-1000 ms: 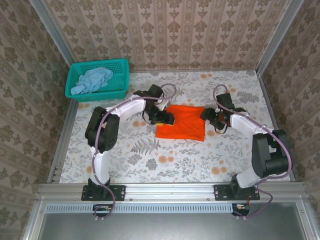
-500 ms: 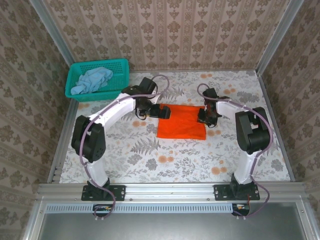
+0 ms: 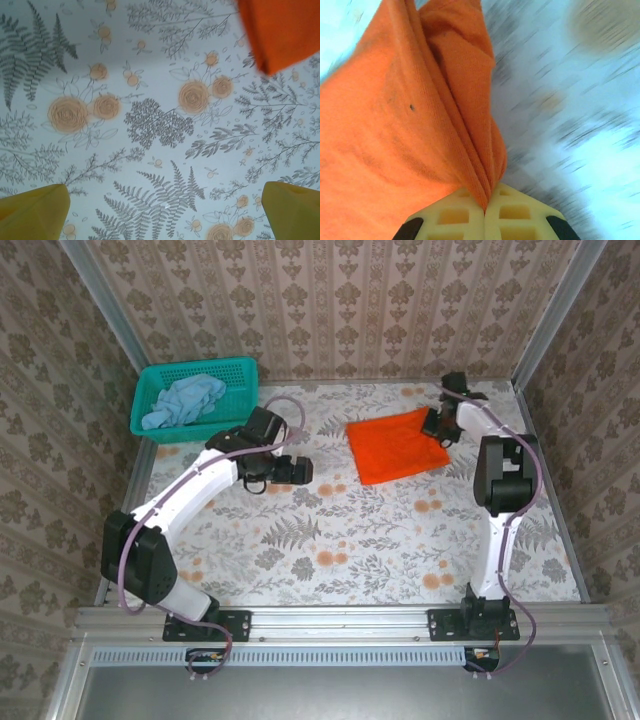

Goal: Fold and stack the t-shirts

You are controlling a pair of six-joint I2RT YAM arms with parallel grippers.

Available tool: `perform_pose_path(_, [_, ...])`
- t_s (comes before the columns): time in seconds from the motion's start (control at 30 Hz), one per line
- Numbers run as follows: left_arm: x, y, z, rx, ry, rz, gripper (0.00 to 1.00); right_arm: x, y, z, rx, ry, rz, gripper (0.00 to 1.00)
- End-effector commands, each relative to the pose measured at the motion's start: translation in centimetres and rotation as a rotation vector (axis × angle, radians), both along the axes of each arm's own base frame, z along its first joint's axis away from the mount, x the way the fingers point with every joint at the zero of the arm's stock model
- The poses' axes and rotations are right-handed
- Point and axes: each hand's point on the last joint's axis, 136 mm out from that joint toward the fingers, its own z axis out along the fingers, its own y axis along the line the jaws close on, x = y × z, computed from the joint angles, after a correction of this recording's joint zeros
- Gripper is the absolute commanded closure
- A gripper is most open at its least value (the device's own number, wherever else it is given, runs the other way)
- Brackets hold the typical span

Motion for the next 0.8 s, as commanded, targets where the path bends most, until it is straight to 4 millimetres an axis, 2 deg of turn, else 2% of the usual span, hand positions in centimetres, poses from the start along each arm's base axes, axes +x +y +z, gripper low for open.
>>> perform_pose_path(0.0, [-0.9,1.0,-0.6,0.006,0.038,0.058,0.00,0.8,-4.7,0.3,-0.100,0.019,-0.024,1.00])
perform_pose_path(0.13, [-1.1,1.1,-0.8,0.016,0.067,0.068,0.00,2.4,-9.9,0.6,-0.151,0.005,-0.062,1.00])
perform_pose_path(0.3, [-0.8,1.3,-1.1,0.040,0.096,0.085,0.00,4.4,-14.5,0.6,-0.192,-0.027,-0.076,1.00])
perform_pose_path(0.57, [0.0,1.0,-1.1,0.084,0.152,0.081,0.00,7.2,-18.4,2.9,-0.242,-0.097,-0.068,1.00])
perform_pose_path(0.7, [0.4,0.6,-0.6,0.086,0.157,0.067,0.00,7.0,-20.7,2.8,-0.247,-0.108,-0.105,1.00])
perform_pose_path(0.77, [0.4,0.4,-0.5,0.085,0.167,0.061,0.00,7.1,-21.2,2.7,-0.258,-0.110,-0.095,1.00])
